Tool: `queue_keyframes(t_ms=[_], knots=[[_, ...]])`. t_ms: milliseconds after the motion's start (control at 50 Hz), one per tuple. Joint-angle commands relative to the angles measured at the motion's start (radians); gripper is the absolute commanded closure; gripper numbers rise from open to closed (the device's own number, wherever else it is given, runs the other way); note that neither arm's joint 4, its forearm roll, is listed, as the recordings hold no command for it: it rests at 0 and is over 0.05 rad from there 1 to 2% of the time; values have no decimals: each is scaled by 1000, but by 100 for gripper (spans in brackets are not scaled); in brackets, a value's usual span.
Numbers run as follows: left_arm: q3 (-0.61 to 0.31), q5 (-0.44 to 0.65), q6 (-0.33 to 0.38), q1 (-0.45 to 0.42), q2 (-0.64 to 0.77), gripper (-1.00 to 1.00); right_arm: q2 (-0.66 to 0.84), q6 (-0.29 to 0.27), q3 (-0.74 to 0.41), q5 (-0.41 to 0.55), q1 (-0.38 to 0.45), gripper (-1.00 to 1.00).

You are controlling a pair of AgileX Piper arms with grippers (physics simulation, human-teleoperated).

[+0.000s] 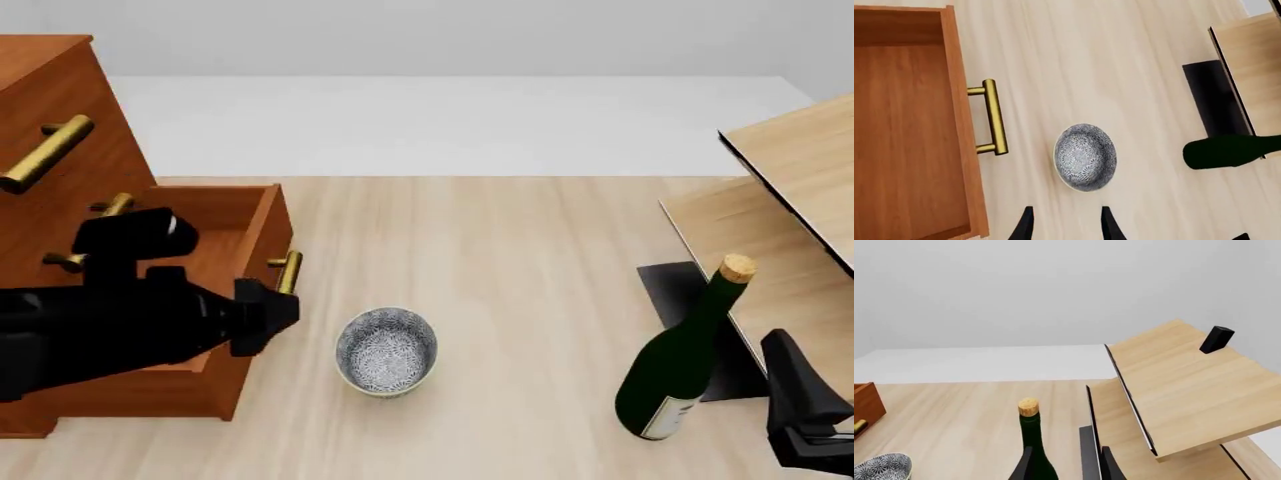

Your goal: Close the bottom drawer of the cabinet and open the top drawer.

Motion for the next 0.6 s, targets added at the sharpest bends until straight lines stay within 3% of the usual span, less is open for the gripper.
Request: queue_keyframes(t_ms=[20,600], knots=[[33,-14,-32,-31,26,-100,0,0,0,0,0,-100],[125,-135,-97,-31,99,-100,0,3,0,-1,1,-100]])
